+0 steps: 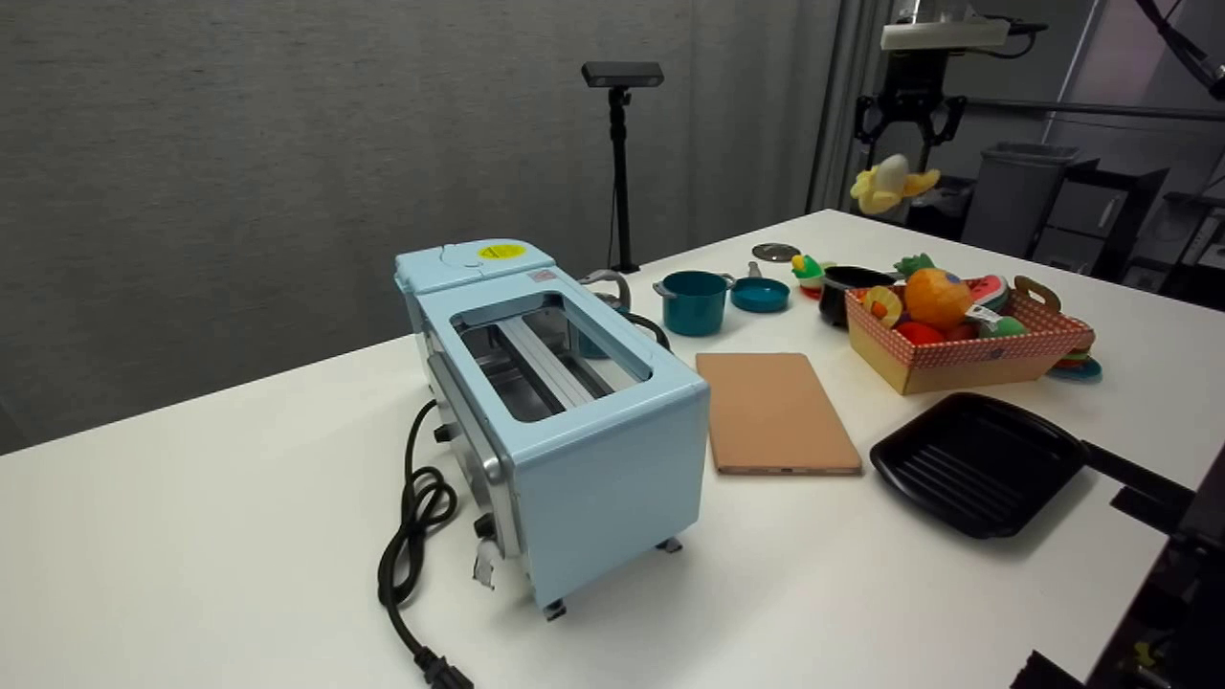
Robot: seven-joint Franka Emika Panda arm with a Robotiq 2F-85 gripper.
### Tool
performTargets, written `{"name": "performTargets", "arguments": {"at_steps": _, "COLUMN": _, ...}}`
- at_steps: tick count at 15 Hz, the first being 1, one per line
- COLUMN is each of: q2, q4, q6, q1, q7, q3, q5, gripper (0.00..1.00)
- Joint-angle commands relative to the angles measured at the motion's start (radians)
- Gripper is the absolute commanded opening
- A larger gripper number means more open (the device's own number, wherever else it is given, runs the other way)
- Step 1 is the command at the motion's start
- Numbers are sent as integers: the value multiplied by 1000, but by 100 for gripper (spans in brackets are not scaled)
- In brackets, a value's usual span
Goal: Pick the banana plush toy from the box and put it in the pot
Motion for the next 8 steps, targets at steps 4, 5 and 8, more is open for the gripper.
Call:
{"name": "performTargets", "arguments": {"at_steps": 4, "q2": 46, "q4": 88, "q6": -52, "q1": -23, "q7": 20, "q3": 12, "q5": 34, "gripper": 100}}
{"name": "performTargets", "arguments": {"at_steps": 5, "q2": 47, "q4": 87, "q6": -51, "q1": -22, "q7": 20, "q3": 12, "q5": 34, "gripper": 100}}
{"name": "performTargets", "arguments": {"at_steps": 8, "q2": 37, "q4": 78, "q6": -57, "q1": -26, "q7": 18, "q3": 14, "q5": 42, "gripper": 100}}
